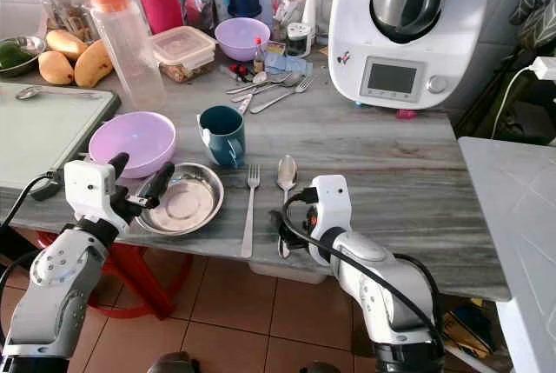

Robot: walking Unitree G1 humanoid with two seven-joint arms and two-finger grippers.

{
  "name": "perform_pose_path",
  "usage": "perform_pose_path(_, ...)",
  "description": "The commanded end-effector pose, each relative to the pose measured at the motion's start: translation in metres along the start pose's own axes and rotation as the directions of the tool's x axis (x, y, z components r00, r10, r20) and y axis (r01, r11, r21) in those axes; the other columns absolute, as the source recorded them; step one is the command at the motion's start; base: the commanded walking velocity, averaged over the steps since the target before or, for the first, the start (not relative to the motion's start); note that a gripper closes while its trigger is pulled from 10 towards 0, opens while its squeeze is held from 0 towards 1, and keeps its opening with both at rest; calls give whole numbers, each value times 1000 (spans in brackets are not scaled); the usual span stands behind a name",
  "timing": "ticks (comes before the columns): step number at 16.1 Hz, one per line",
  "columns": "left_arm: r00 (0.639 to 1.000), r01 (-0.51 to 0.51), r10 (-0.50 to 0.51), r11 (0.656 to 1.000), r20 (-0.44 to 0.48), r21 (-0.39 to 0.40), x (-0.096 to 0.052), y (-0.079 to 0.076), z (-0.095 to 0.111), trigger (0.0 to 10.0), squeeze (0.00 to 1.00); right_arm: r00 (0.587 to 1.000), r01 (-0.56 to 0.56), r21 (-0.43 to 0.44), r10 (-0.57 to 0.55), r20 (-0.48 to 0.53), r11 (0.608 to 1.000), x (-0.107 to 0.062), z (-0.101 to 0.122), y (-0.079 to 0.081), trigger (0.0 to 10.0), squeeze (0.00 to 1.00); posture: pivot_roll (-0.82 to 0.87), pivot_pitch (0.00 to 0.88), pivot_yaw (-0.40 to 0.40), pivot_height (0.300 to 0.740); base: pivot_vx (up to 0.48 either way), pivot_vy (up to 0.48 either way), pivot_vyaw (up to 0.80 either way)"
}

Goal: Setting the table

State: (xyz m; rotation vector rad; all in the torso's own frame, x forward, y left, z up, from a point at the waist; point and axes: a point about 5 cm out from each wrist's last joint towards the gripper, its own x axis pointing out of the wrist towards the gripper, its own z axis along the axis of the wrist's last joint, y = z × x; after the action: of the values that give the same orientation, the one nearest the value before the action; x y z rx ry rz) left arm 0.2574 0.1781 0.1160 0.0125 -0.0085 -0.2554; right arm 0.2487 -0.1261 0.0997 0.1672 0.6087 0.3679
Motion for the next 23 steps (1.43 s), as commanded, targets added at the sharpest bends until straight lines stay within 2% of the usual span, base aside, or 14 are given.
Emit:
perform_pose_path(1, 1000, -1, 1, 1000, 3, 8, 1, 1, 1, 10000, 0, 998, 55, -6, -55, -22, 998, -2, -4, -7, 10000, 1000, -5, 0, 22, 740, 0, 0, 0)
perform_pose_path(11, 1000, -1, 1, 1000, 3, 8, 1, 1, 1, 10000, 0, 998, 55, -6, -55, -22, 998, -2, -4, -7, 10000, 1000, -5, 0, 22, 740, 0, 0, 0)
perform_pose_path(12, 1000, 0, 0, 1000, 5, 8, 2, 1, 1, 10000, 0, 998, 63, -27, -62, 11, 998, -3, -2, -8, 10000, 1000, -7, 0, 22, 740, 0, 0, 0)
perform_pose_path(13, 1000, 5, -5, 1000, 9, 8, 3, -1, 1, 10000, 0, 944, 170, -206, -100, 315, 964, -13, 24, -14, 10000, 1000, -9, 0, 31, 740, 0, 0, 0)
perform_pose_path(14, 1000, 6, -6, 1000, 10, 7, 3, -2, 1, 10000, 0, 913, 203, -258, -88, 398, 945, -18, 31, -13, 10000, 1000, -10, 0, 31, 740, 0, 0, 0)
perform_pose_path(15, 1000, 7, -7, 1000, 10, 6, 3, -2, 1, 10000, 0, 896, 220, -282, -79, 437, 934, -20, 34, -12, 10000, 1000, -10, 0, 30, 740, 0, 0, 0)
perform_pose_path(18, 1000, 9, -9, 1000, 10, 4, 3, -3, 0, 10000, 0, 882, 240, -295, -80, 465, 925, -22, 38, -13, 10000, 1000, -10, 0, 29, 740, 0, 0, 0)
perform_pose_path(21, 1000, 7, -7, 1000, 10, 7, 3, -1, 0, 10000, 0, 894, 307, -302, -165, 417, 902, -20, 25, -24, 10000, 1000, -9, 0, 28, 740, 0, 0, 0)
perform_pose_path(23, 1000, 11, -11, 1000, 10, 7, 3, -2, 0, 10000, 0, 923, 311, -318, -204, 327, 896, -12, 9, -30, 10000, 1000, -3, 0, 28, 740, 0, 0, 0)
